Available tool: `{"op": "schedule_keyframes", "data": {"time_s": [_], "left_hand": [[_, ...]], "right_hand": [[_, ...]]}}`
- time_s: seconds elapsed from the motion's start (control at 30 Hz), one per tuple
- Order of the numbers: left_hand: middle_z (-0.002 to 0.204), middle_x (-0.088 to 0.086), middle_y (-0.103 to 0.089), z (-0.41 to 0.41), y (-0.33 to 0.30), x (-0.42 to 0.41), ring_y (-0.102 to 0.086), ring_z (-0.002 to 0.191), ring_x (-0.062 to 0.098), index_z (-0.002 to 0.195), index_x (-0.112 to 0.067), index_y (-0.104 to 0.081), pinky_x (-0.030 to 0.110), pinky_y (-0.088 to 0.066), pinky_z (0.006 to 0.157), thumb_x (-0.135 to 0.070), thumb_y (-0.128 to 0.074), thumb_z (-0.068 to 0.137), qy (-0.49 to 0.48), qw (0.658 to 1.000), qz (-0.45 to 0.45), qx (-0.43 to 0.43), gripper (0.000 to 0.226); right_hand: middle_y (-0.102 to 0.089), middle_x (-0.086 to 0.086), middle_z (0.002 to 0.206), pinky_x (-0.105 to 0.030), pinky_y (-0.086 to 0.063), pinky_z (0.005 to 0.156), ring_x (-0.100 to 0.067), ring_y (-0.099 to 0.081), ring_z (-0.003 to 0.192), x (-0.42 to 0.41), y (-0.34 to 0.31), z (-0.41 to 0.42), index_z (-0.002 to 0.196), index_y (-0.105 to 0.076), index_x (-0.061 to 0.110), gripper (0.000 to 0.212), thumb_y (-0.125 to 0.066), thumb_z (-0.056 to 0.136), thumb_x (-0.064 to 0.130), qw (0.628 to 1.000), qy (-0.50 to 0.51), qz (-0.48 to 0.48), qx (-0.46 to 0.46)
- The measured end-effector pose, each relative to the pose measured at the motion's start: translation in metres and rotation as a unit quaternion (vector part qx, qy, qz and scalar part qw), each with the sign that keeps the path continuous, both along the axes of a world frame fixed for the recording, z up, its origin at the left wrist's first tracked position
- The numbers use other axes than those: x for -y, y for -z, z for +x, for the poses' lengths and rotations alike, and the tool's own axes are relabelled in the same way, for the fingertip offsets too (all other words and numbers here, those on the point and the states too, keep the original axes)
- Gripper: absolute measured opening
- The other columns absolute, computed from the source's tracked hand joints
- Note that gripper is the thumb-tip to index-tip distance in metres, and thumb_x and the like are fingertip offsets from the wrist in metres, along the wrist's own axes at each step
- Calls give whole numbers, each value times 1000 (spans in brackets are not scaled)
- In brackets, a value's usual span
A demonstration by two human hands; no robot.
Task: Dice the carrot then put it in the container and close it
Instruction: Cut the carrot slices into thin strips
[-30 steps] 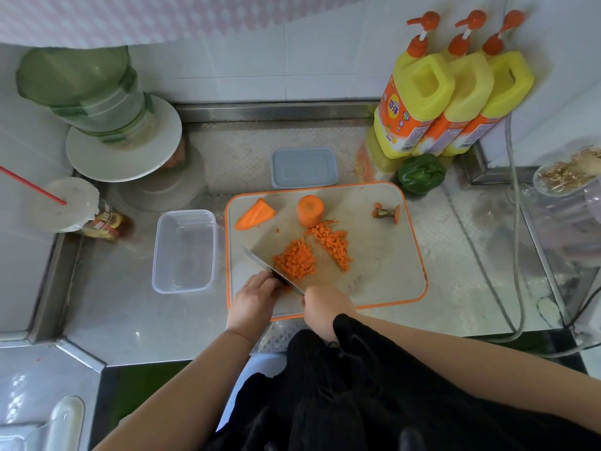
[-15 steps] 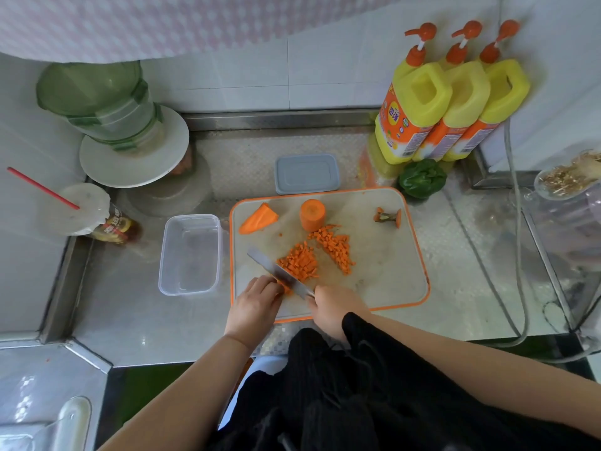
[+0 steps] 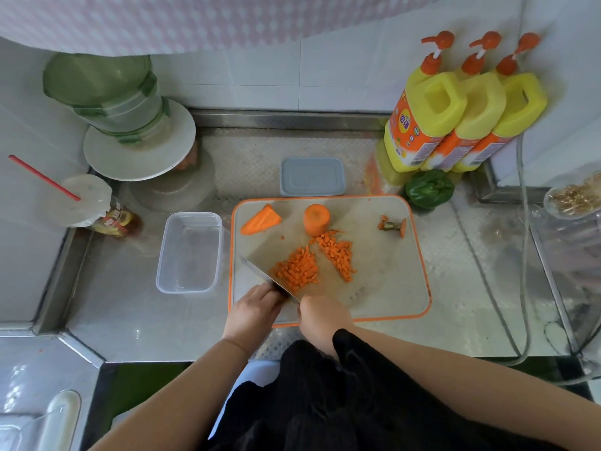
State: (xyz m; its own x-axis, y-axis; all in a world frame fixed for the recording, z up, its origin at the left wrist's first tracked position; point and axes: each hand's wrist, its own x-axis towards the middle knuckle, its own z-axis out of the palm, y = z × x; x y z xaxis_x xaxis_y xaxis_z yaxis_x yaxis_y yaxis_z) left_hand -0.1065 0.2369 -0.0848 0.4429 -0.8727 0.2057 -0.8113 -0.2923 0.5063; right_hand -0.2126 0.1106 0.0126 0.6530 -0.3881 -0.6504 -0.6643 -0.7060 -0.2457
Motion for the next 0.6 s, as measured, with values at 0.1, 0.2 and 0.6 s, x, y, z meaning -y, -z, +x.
{"op": "schedule_keyframes", "data": {"time_s": [0.1,0.2,0.6], "left_hand": [[98,-2,-67,-2,-1,0,-63,83,22,92,-14,-73,36,-56,63,-25,-54,91,-1,1000,-2,-5,22],[96,-3,-67,-2,-5,-1,-62,84,20,90,-14,-73,35,-56,66,-24,-54,92,3,1000,-16,-1,22],[94,-1,-64,0,-1,-10,-56,85,20,87,-14,-72,35,-56,65,-30,-53,91,-25,1000,-16,-1,25]], "right_hand": [[-60,-9,91,-29,-38,66,-28,-61,90,8,2,8,103,-59,8,21,-43,100,21,999,37,27,16],[-59,-8,91,-31,-40,68,-27,-58,86,17,3,8,106,-56,8,33,-38,102,34,995,67,68,23],[-65,-9,103,-34,-45,74,-28,-62,95,4,-12,-6,106,-57,10,29,-36,102,30,999,19,30,20]]}}
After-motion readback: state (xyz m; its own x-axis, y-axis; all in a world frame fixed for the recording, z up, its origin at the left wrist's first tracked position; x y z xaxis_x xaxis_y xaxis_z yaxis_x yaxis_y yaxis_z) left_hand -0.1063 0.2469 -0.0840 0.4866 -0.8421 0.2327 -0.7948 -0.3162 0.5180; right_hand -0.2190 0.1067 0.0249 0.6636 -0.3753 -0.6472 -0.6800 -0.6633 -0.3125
